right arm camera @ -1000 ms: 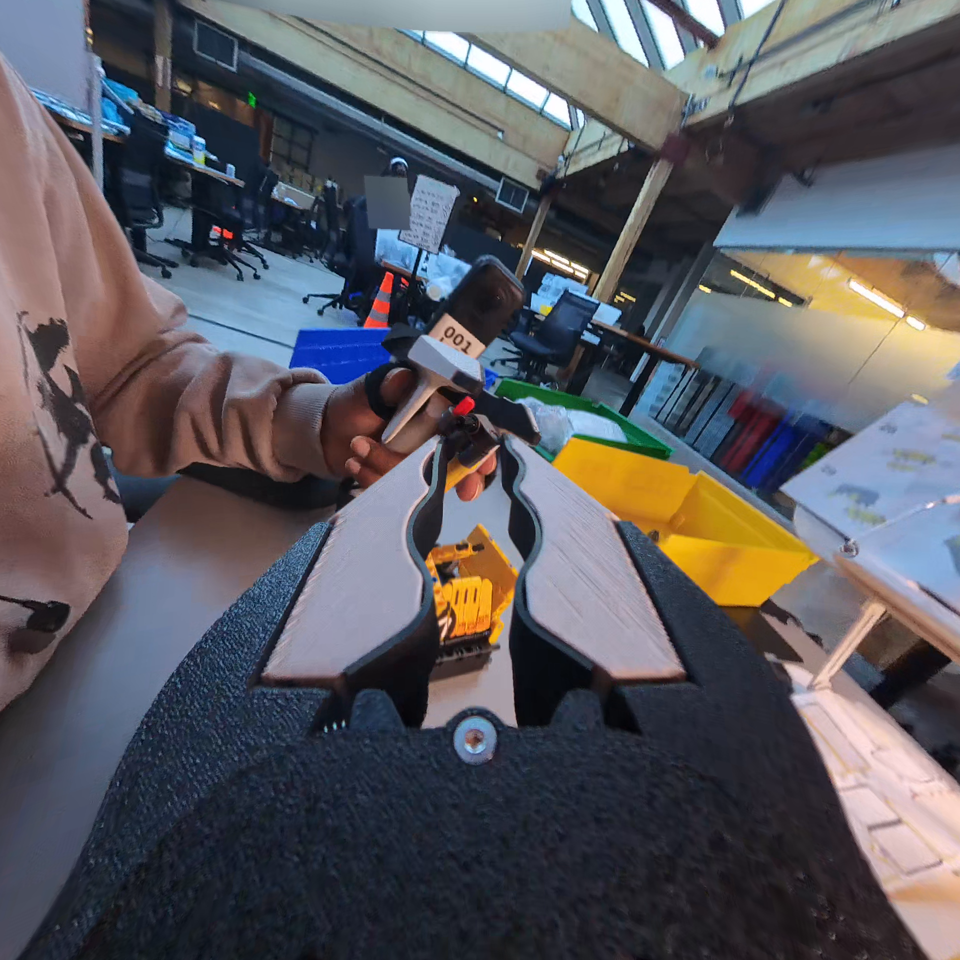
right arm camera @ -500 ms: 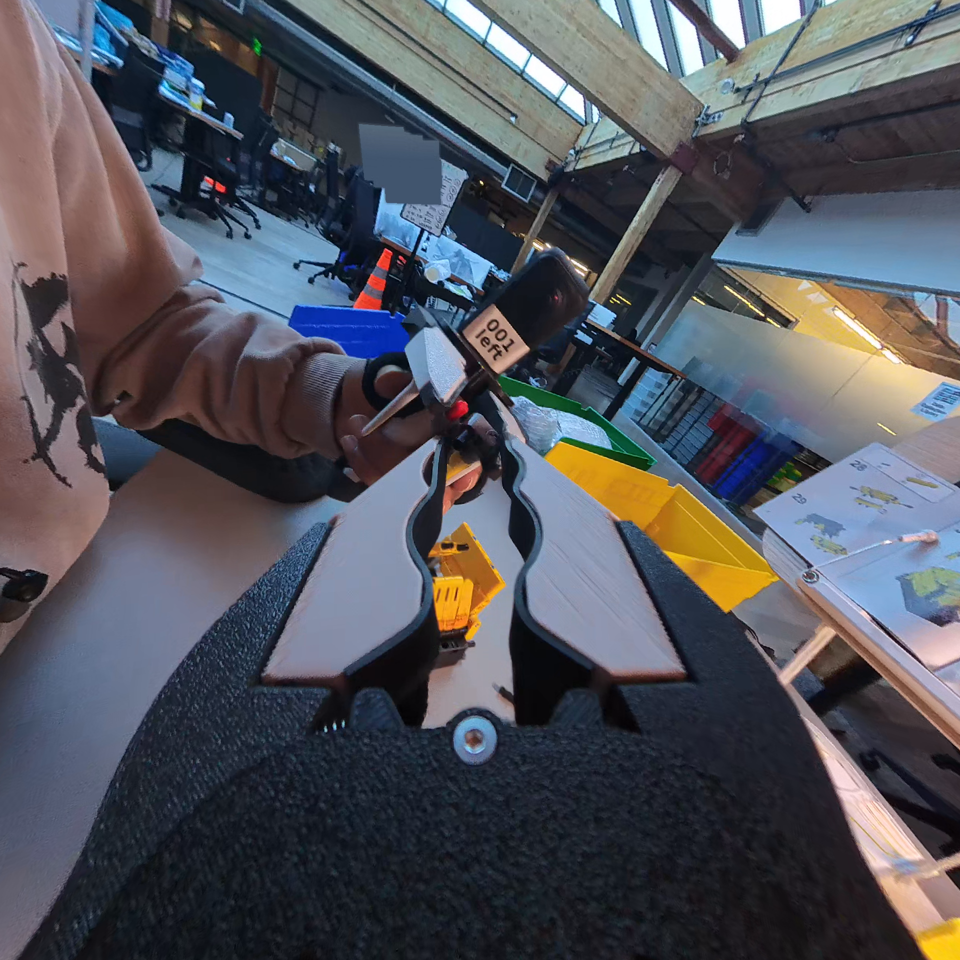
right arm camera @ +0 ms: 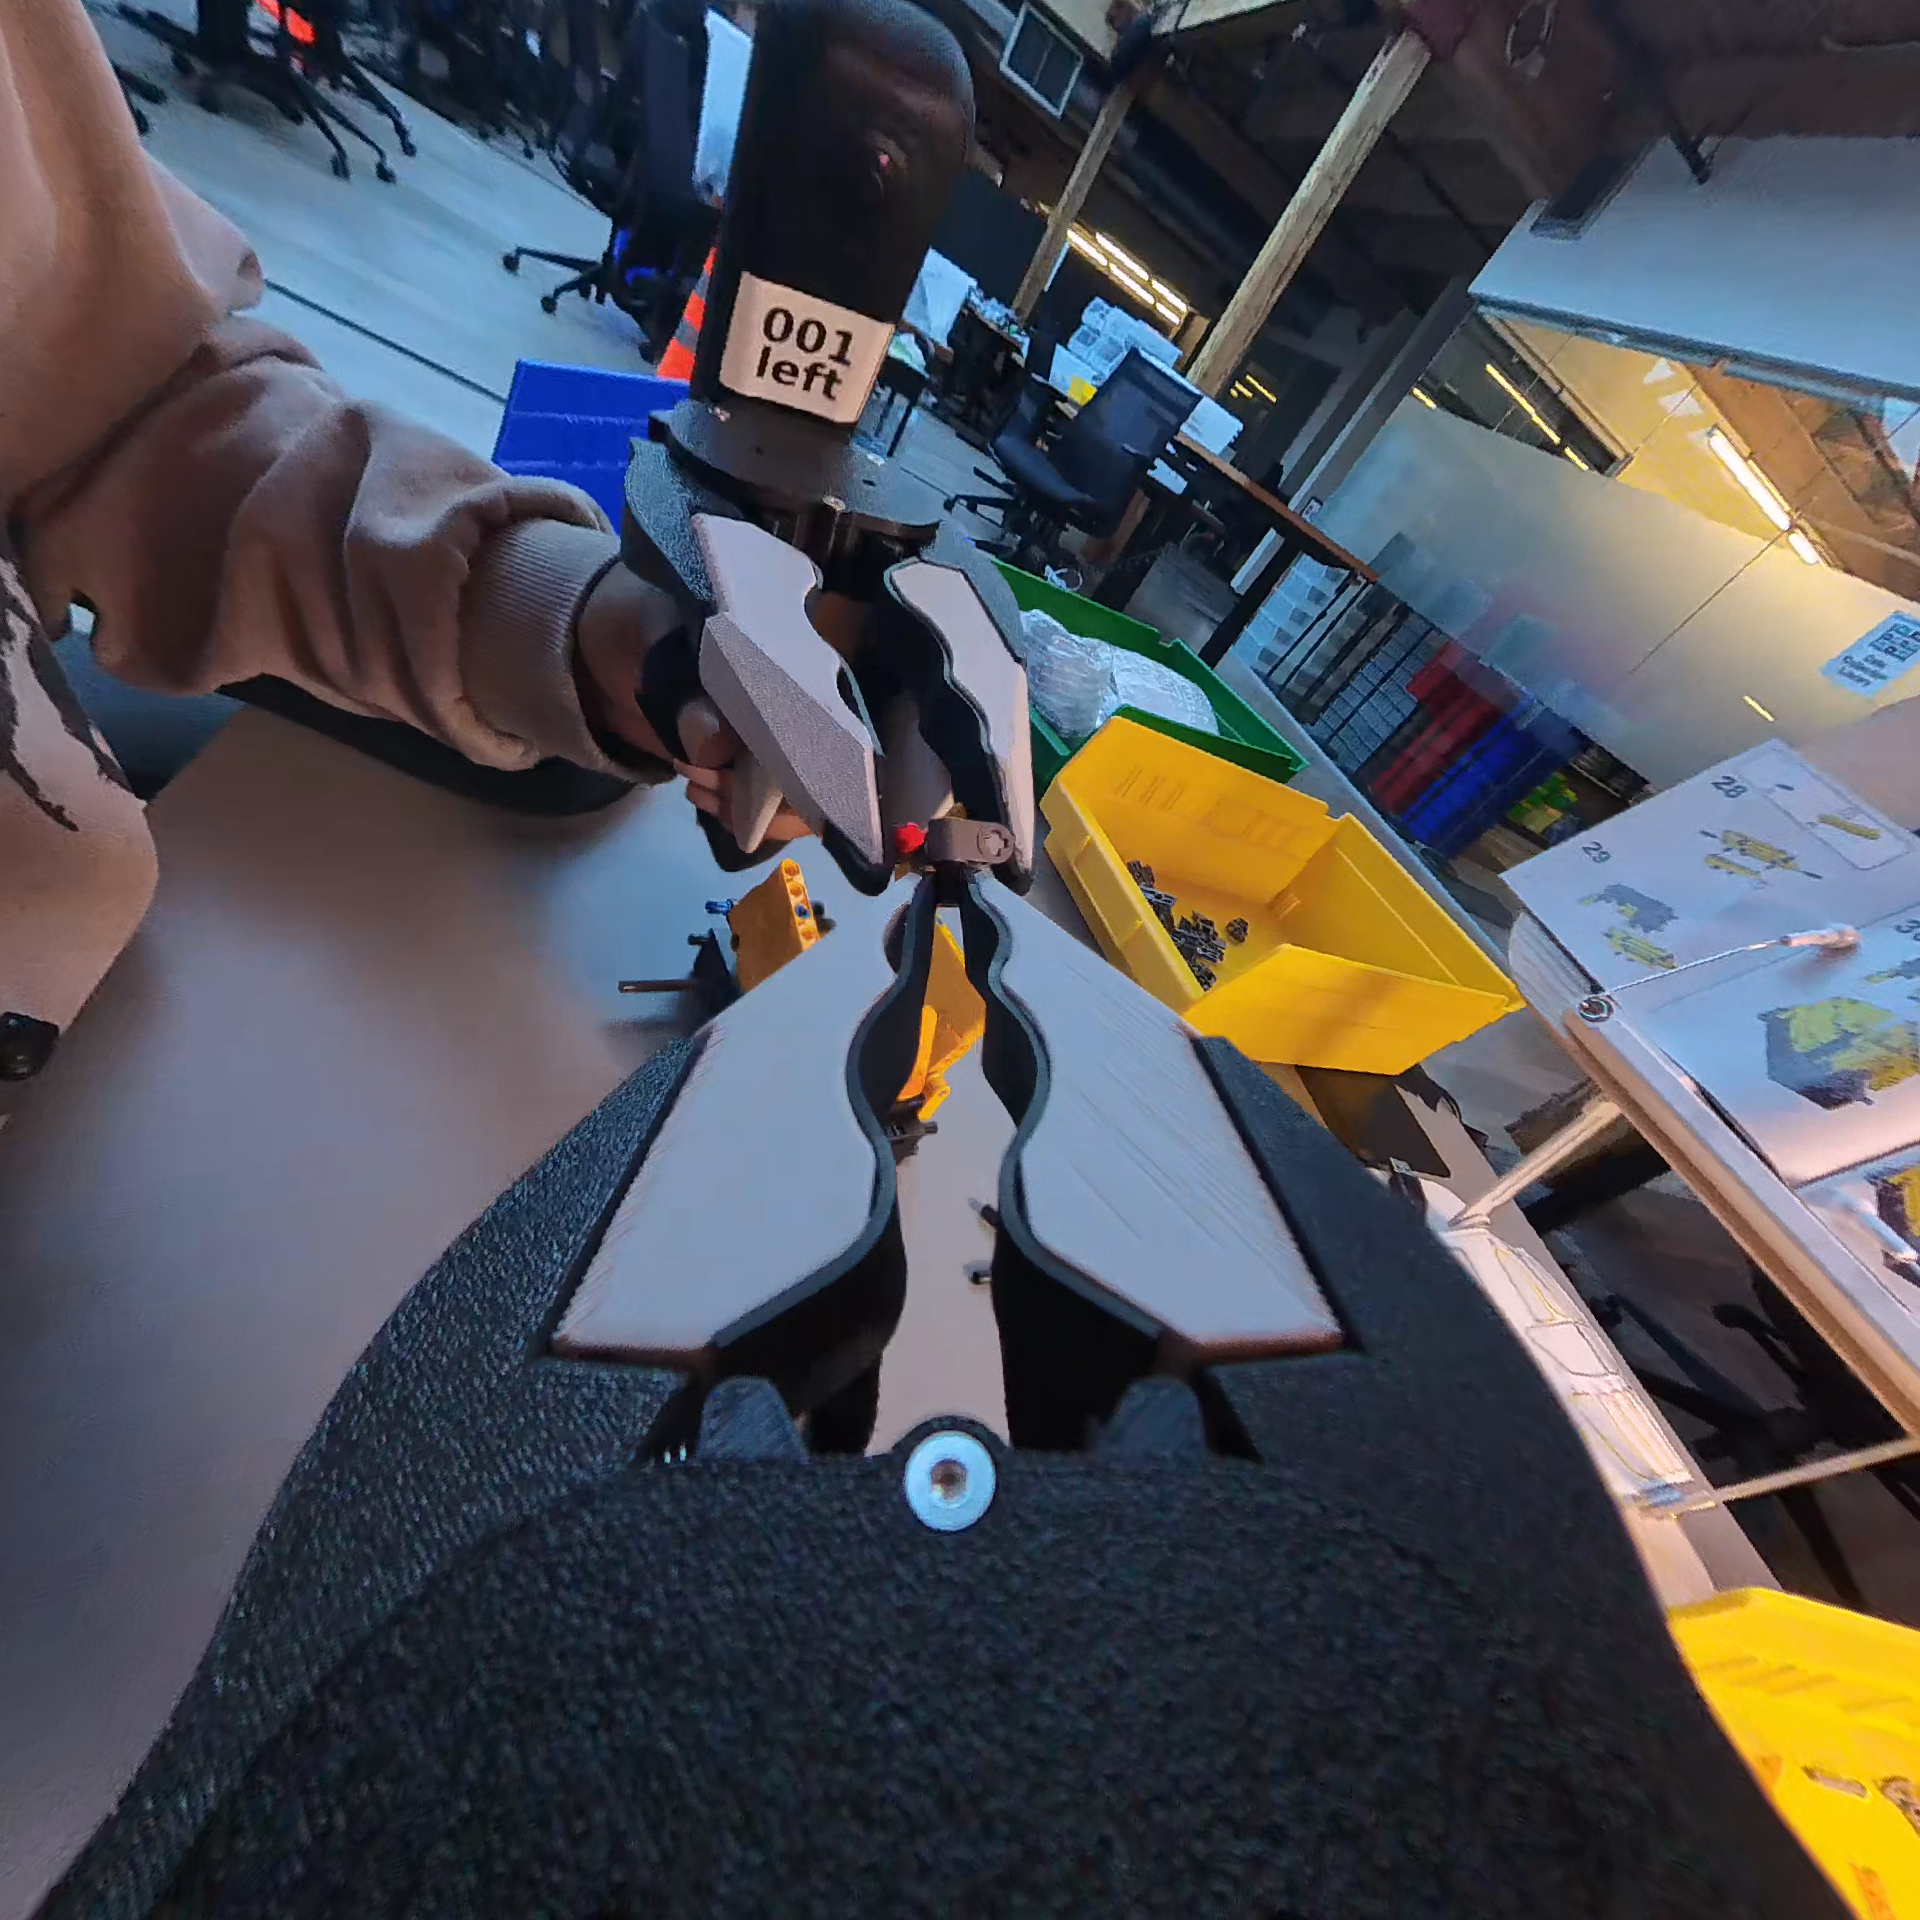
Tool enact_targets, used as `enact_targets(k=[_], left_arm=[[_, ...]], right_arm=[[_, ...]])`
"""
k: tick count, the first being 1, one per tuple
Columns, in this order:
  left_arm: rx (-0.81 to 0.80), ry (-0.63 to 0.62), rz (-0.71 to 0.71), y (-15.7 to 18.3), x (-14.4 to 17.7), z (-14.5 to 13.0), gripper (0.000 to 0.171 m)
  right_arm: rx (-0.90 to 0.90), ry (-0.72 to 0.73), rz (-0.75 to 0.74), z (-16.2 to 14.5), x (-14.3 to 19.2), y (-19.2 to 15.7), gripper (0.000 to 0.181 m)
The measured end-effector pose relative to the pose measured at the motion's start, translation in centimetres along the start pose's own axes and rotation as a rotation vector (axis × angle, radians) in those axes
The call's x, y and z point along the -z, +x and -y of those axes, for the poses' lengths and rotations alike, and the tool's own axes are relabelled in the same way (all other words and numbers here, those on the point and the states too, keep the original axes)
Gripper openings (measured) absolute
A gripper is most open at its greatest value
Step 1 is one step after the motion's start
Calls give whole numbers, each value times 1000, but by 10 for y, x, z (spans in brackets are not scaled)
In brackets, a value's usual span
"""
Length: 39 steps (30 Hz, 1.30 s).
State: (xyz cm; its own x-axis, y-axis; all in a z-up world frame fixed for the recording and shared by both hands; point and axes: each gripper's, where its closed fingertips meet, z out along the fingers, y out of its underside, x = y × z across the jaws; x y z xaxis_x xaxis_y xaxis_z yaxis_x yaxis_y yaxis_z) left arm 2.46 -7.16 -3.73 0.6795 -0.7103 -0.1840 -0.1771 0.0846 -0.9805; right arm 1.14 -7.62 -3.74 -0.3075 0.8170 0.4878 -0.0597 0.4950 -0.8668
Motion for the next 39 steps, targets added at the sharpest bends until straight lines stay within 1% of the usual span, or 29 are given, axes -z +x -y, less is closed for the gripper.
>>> enact_targets(k=[2, 4, 7, 11, 13, 14, 15, 16, 17, 18, 20, 23, 26, 29, 30, 32, 34, 36, 39], left_arm=[[-11, -25, -3, 1, 0, -4, 23], [-18, -17, -9, 2, 2, -4, 23], [-13, 3, -19, 5, 5, 0, 22], [-10, -18, -16, 6, 4, -7, 22], [-14, 9, 3, 3, 7, -2, 23], [29, 128, 44, -10, 23, 20, 22], [78, 211, 72, -25, 45, 39, 22], [46, 225, 102, -33, 59, 48, 22], [-12, 185, 122, -33, 61, 46, 23], [-23, 161, 119, -31, 58, 41, 23], [30, 143, 120, -37, 51, 31, 23], [123, 149, 156, -55, 55, 18, 23], [222, 136, 176, -70, 55, -3, 23], [243, 113, 197, -78, 55, -19, 23], [238, 99, 199, -79, 54, -24, 23], [207, 72, 214, -80, 52, -30, 23], [117, 23, 250, -79, 50, -35, 23], [-22, -48, 305, -78, 47, -40, 23], [-245, -141, 389, -75, 42, -45, 23]], right_arm=[[47, -32, -7, -3, -1, -1, 4], [62, -48, -2, -3, -2, -3, 3], [11, -29, 33, 1, -3, -6, 2], [-65, -20, 97, -7, -3, -10, 1], [-94, -8, 128, -9, -2, -12, 0], [-85, -77, 122, -25, 1, -8, 1], [-81, -129, 97, -45, 7, 0, 1], [-172, -104, 100, -52, 12, 5, 1], [-241, -73, 94, -54, 14, 10, 1], [-233, -84, 75, -58, 11, 15, 1], [-187, -188, 47, -76, -4, 21, 3], [-134, -422, -19, -131, -27, 39, 3], [-174, -539, -56, -172, -48, 53, 3], [-122, -617, -62, -194, -58, 62, 3], [-131, -618, -69, -195, -60, 64, 5], [-161, -603, -65, -194, -60, 63, 13], [-151, -572, -83, -188, -56, 67, 20], [-197, -454, -46, -163, -56, 63, 30], [-362, -238, 43, -110, -55, 52, 30]])
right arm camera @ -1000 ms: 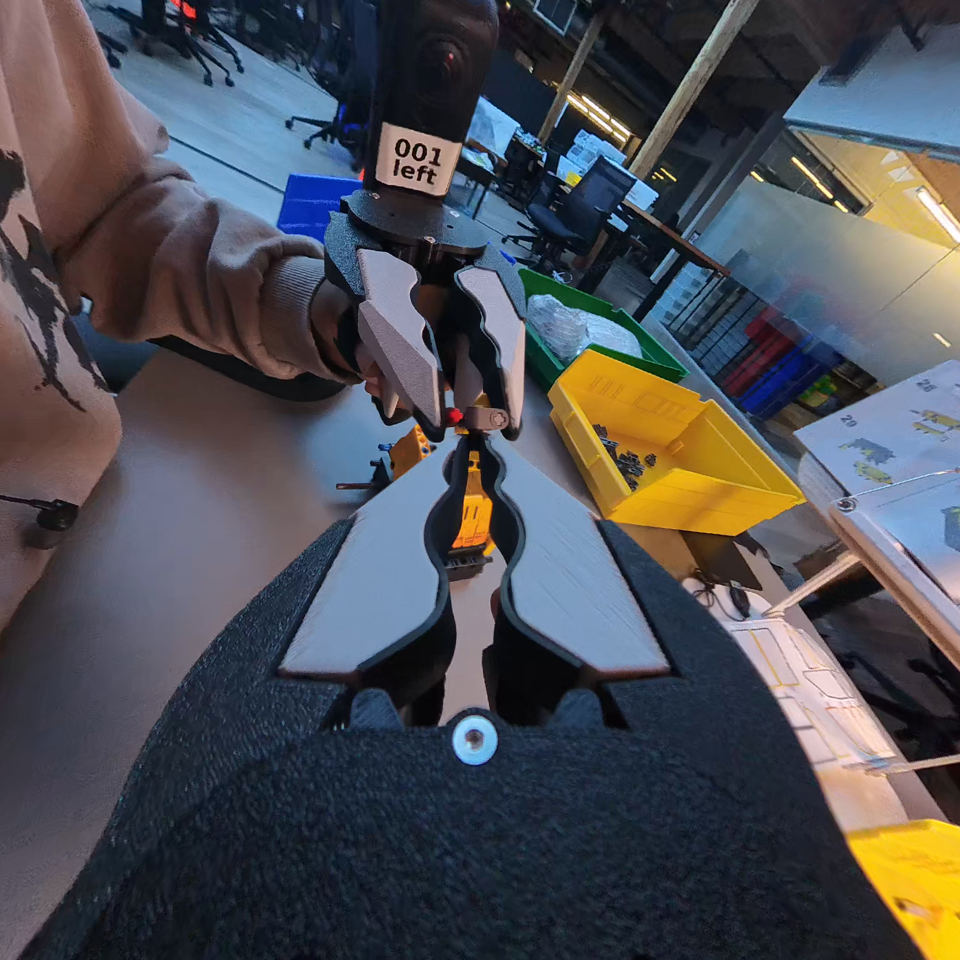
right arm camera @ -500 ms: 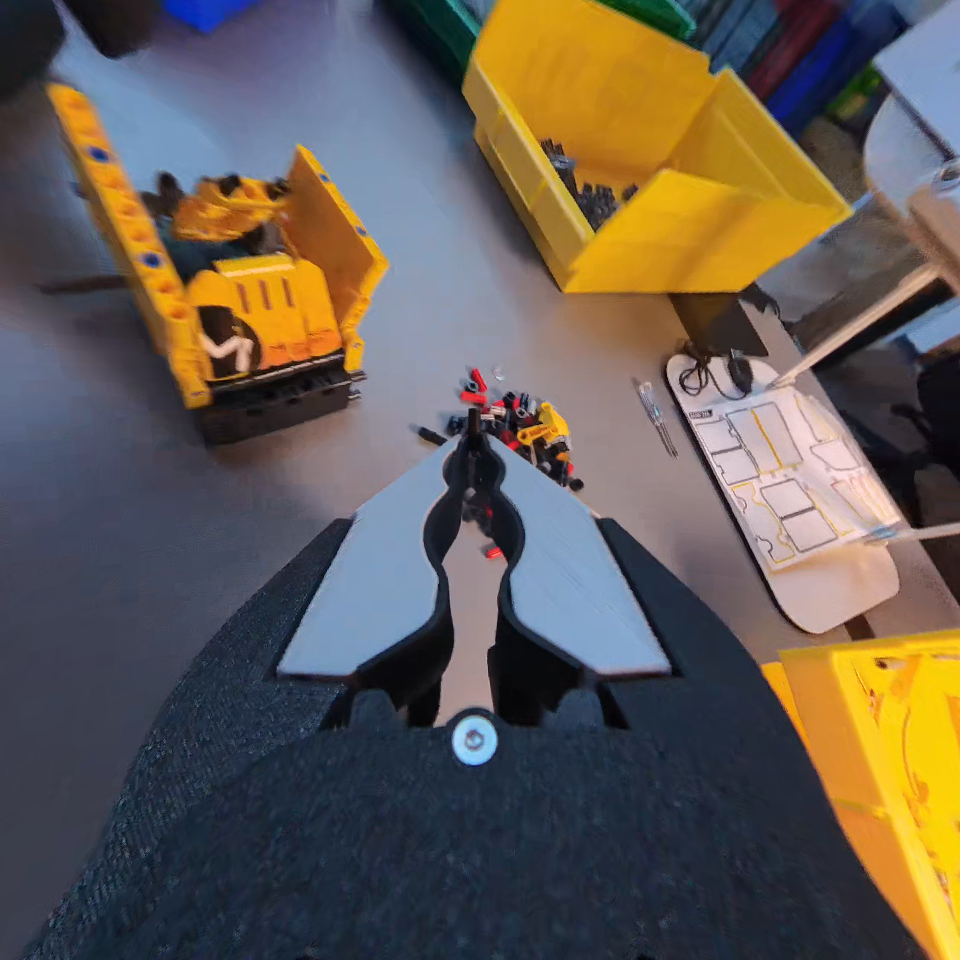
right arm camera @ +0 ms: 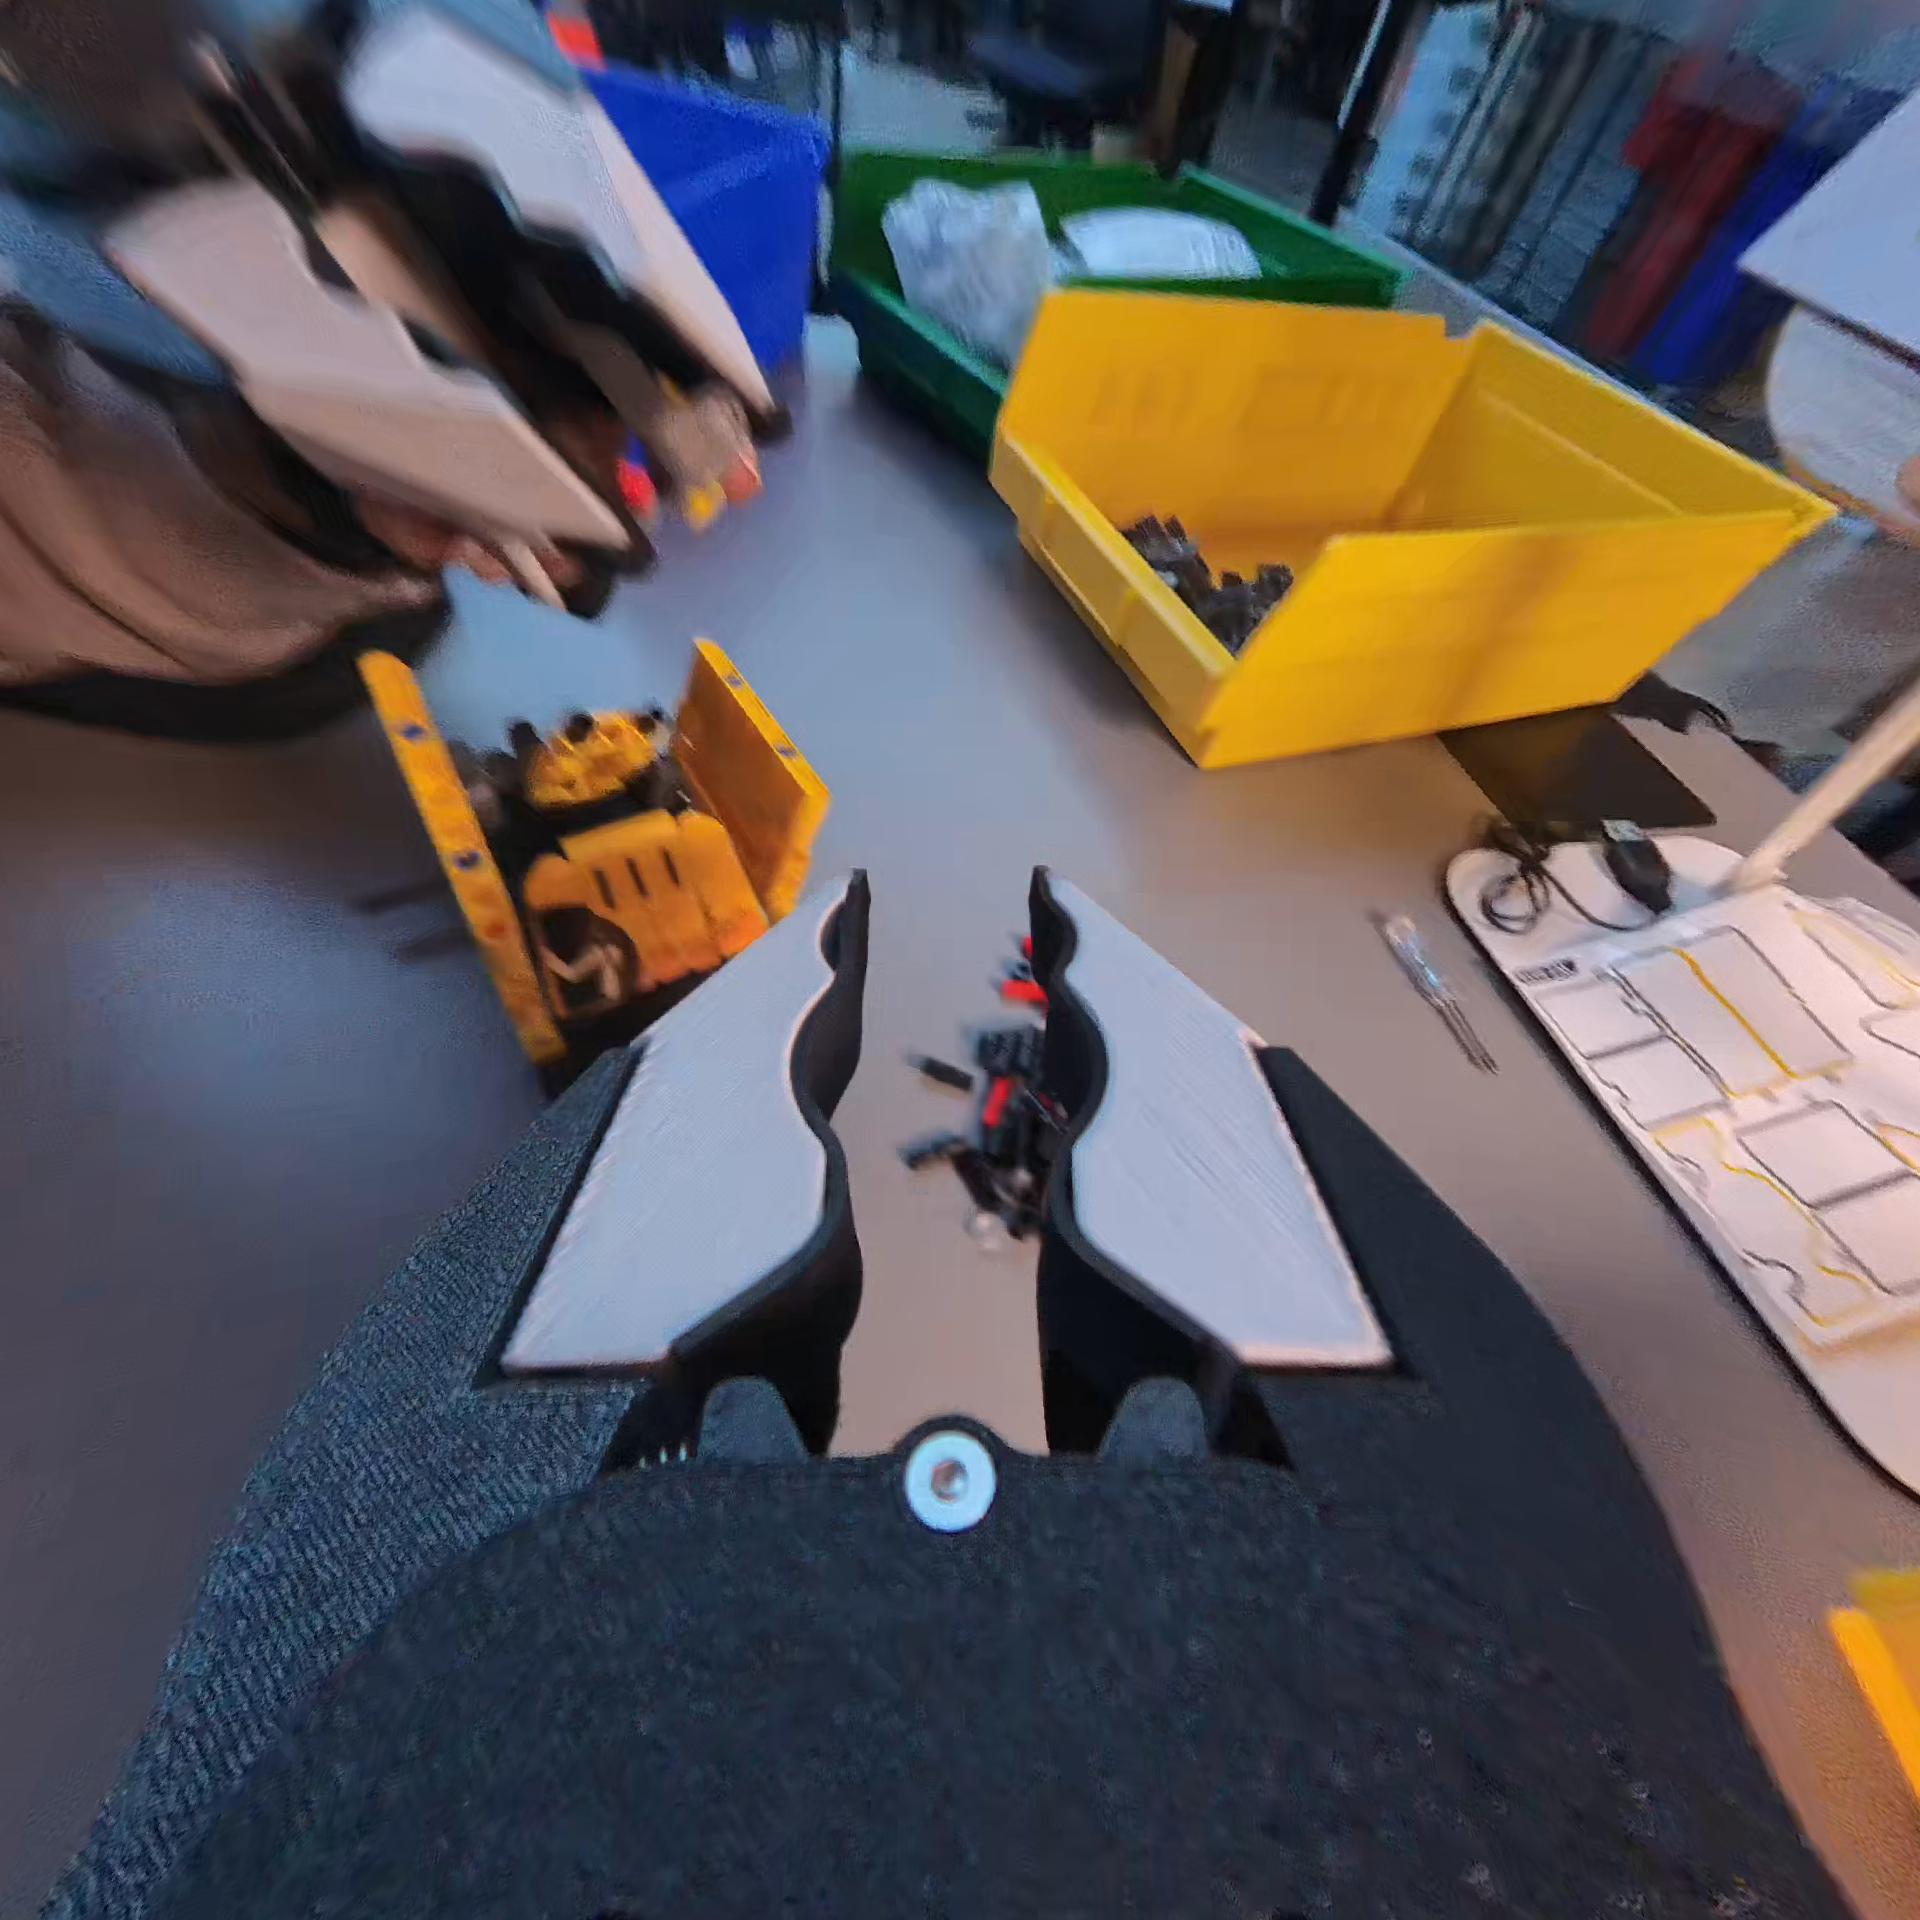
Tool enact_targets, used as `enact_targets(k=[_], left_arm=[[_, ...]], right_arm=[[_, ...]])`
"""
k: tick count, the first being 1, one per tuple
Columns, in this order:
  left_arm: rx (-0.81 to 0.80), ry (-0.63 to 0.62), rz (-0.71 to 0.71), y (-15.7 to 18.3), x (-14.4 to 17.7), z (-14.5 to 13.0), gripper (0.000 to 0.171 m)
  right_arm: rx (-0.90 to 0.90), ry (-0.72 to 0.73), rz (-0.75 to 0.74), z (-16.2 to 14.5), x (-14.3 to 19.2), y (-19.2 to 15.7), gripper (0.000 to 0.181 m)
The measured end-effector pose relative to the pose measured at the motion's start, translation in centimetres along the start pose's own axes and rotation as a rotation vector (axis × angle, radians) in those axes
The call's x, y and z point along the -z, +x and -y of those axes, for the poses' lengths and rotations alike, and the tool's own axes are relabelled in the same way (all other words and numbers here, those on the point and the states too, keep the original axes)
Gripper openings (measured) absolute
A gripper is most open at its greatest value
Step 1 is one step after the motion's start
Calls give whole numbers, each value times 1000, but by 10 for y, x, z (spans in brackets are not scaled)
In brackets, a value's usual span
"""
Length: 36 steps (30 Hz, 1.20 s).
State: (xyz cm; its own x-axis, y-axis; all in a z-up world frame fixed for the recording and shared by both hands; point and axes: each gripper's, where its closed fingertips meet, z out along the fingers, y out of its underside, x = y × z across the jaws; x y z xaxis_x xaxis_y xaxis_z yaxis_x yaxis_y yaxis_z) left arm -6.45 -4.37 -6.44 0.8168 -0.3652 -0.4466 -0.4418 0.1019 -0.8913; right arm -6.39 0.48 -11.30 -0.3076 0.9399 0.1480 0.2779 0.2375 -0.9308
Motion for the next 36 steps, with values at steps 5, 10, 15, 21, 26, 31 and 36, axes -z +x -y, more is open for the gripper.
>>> enact_targets(k=[5, 10, 15, 21, 26, 31, 36], left_arm=[[-221, -36, 96, 4, -3, 1, 23], [-365, -76, 154, 4, -3, -2, 23], [-419, -91, 159, 4, -2, -2, 23], [-492, -124, 150, 10, -5, -6, 22], [-539, -158, 130, 13, -6, -13, 23], [-233, -76, 33, 11, -2, -5, 30], [456, 235, -170, -9, 18, 39, 29]], right_arm=[[-269, 134, 202, 43, 9, -42, 25], [-487, 170, 271, 48, 1, -54, 21], [-576, 189, 302, 51, 2, -51, 19], [-491, 158, 245, 46, 0, -50, 5], [-396, 111, 210, 39, -2, -51, 5], [-380, 179, 250, 48, 8, -48, 2], [-496, 551, 420, 98, 50, -43, 3]])
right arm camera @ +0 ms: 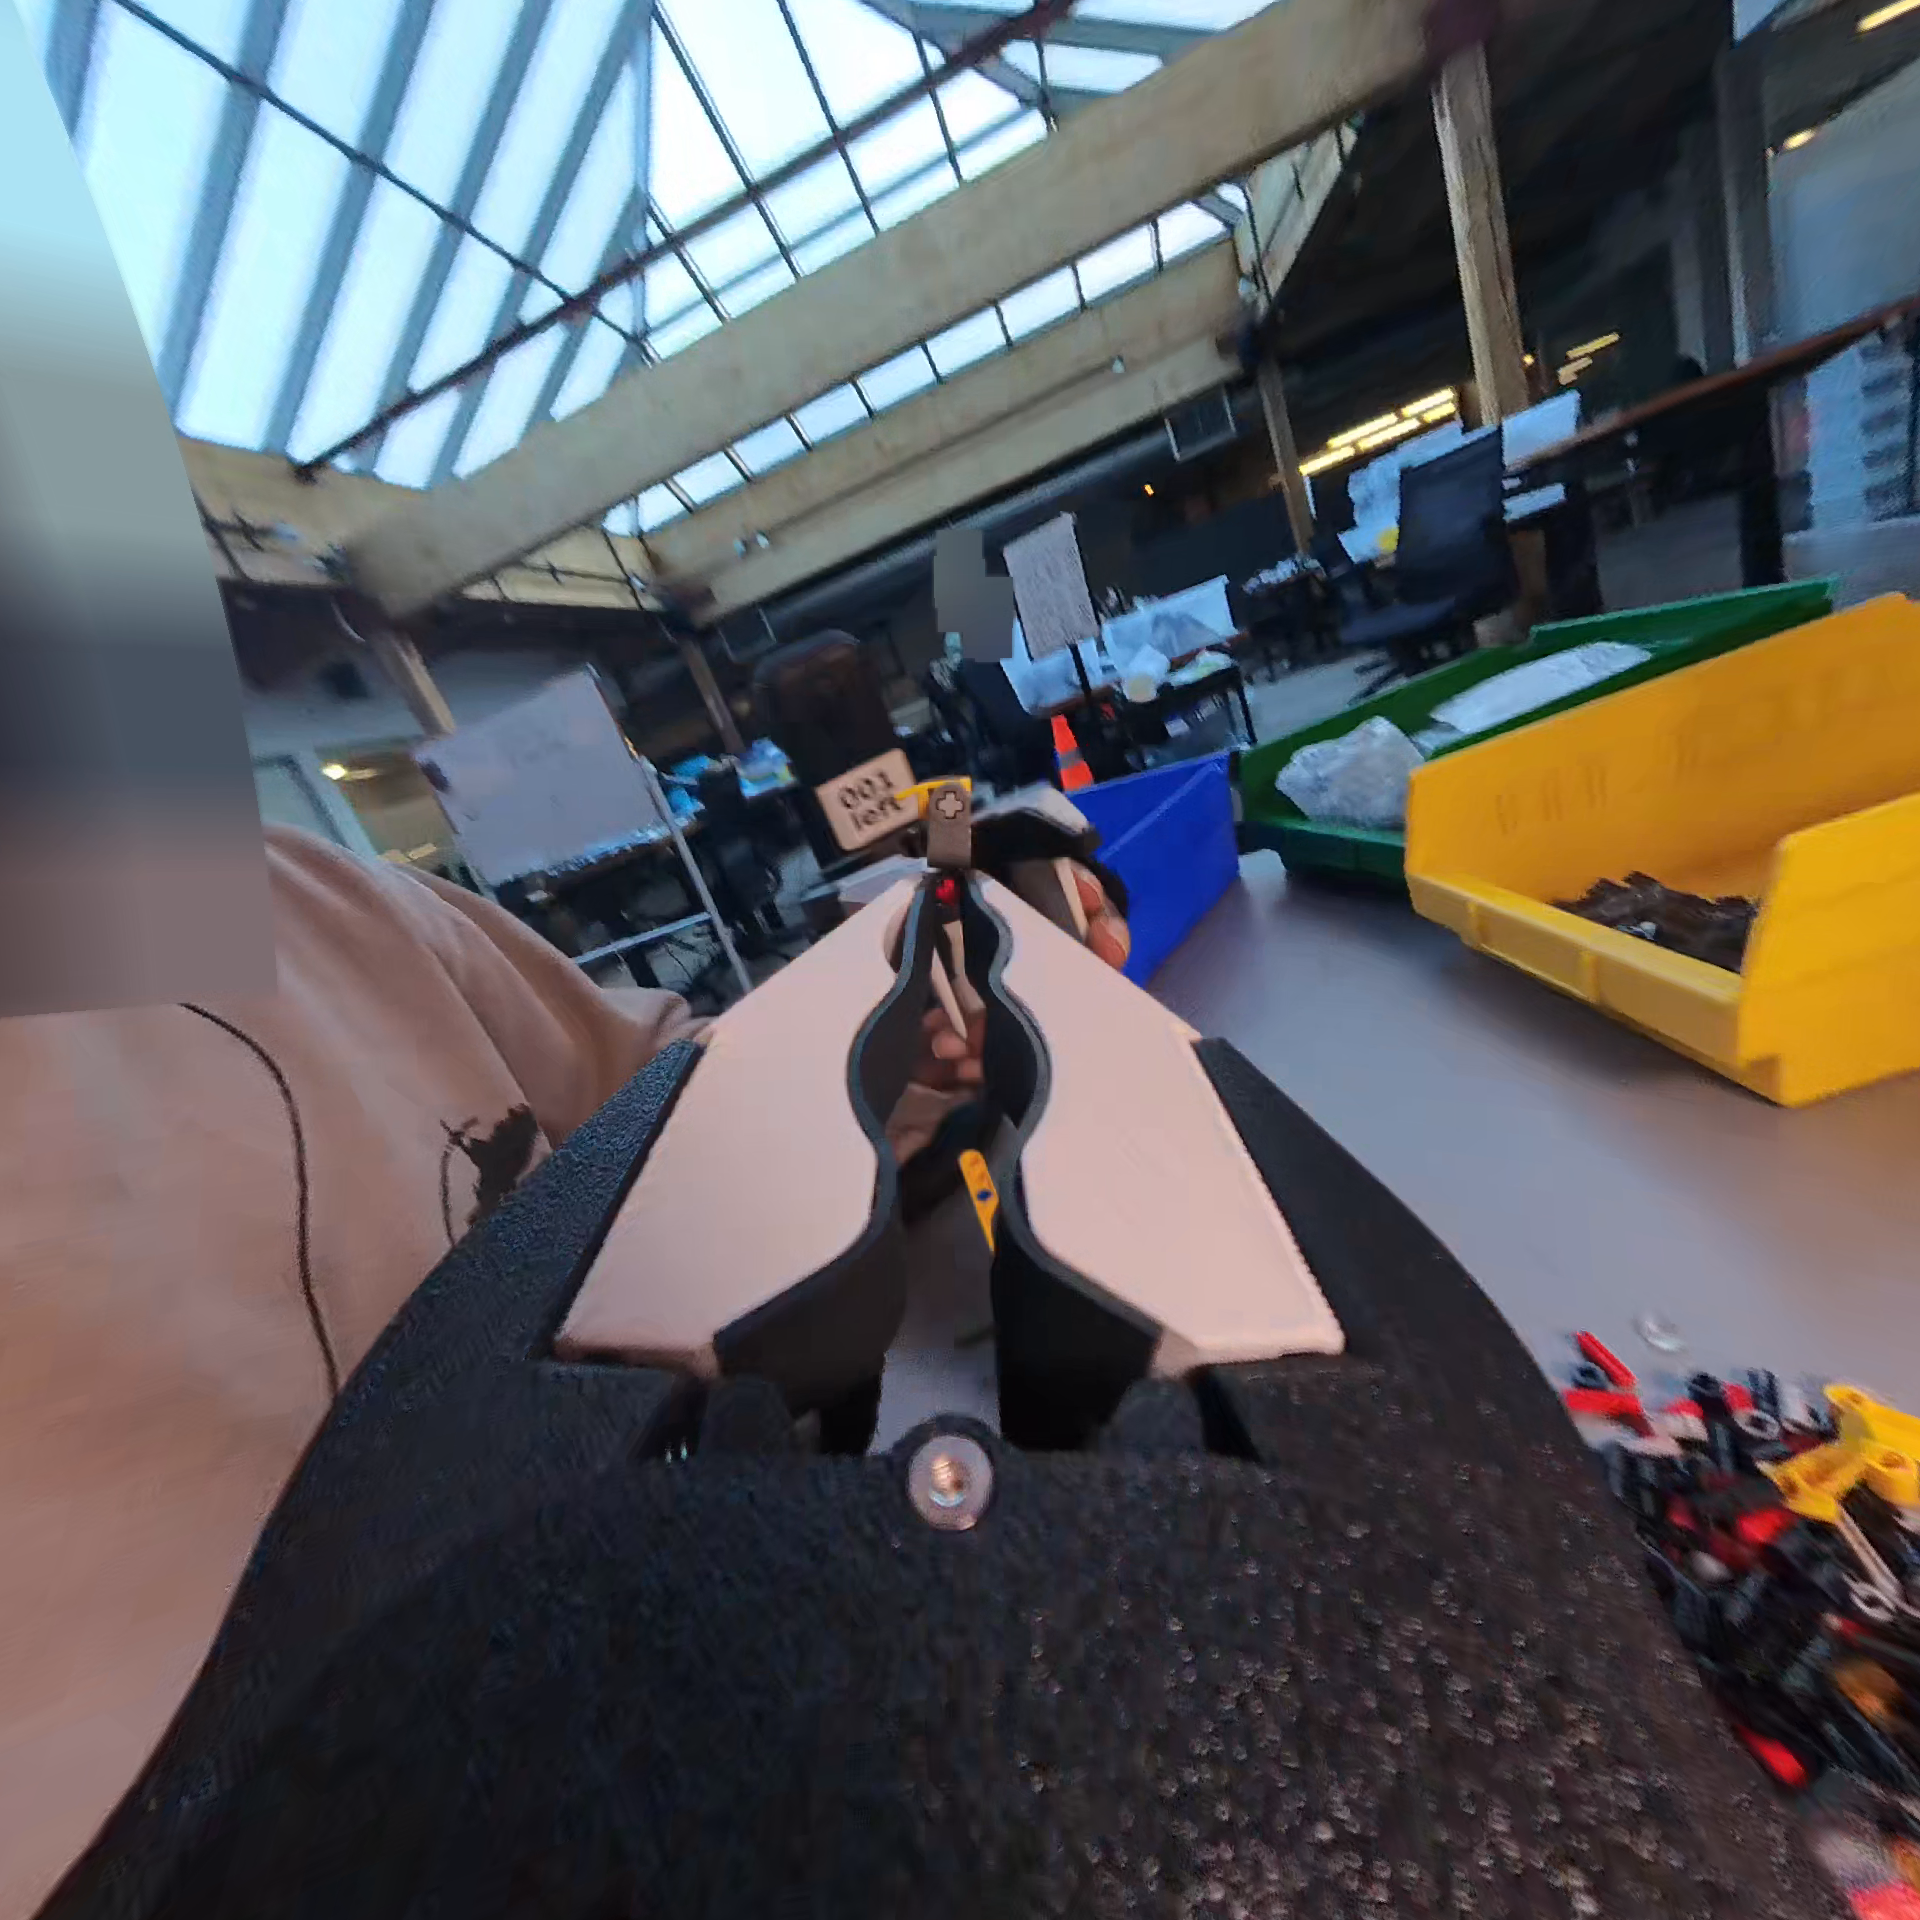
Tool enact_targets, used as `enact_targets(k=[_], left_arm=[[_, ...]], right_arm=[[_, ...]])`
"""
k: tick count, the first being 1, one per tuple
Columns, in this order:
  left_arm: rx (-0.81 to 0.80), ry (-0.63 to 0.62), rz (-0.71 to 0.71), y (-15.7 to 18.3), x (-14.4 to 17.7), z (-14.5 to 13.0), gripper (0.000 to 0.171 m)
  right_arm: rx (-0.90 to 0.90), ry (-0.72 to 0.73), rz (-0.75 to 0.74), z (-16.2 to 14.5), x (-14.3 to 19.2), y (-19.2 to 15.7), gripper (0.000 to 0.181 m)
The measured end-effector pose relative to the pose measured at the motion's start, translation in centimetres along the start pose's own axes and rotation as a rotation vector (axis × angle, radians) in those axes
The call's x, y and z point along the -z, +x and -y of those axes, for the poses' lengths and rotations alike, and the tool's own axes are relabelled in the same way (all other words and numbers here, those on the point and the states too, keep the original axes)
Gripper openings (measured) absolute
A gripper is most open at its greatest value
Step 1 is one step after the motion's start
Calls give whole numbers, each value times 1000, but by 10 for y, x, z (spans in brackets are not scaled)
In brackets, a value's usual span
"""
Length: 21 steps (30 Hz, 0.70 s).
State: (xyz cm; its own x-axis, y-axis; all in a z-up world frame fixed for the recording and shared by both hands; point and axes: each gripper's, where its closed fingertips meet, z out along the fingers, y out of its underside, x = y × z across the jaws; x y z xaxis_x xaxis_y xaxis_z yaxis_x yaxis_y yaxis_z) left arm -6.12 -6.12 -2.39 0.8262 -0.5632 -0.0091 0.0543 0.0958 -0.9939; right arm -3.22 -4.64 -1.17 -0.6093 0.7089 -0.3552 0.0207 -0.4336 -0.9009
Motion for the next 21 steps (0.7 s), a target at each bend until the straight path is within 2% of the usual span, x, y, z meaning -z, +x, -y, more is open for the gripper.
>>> enact_targets(k=[2, 5, 9, 11, 15, 21], left_arm=[[181, 58, -108, 7, 1, 7, 28], [273, 62, -204, 22, -3, 9, 25], [302, 86, -257, 34, -3, 16, 16], [299, 63, -236, 31, -3, 12, 9], [283, 31, -243, 32, -3, 8, 8], [302, -25, -243, 28, 0, 3, 6]], right_arm=[[-30, 58, 33, 6, -1, -5, 2], [-37, 61, 70, 0, -8, -10, 2], [50, 13, 56, -13, -18, -13, 2], [97, -18, 42, -19, -22, -13, 3], [207, -93, 1, -32, -27, -11, 3], [233, -104, -12, -32, -27, -14, 2]])
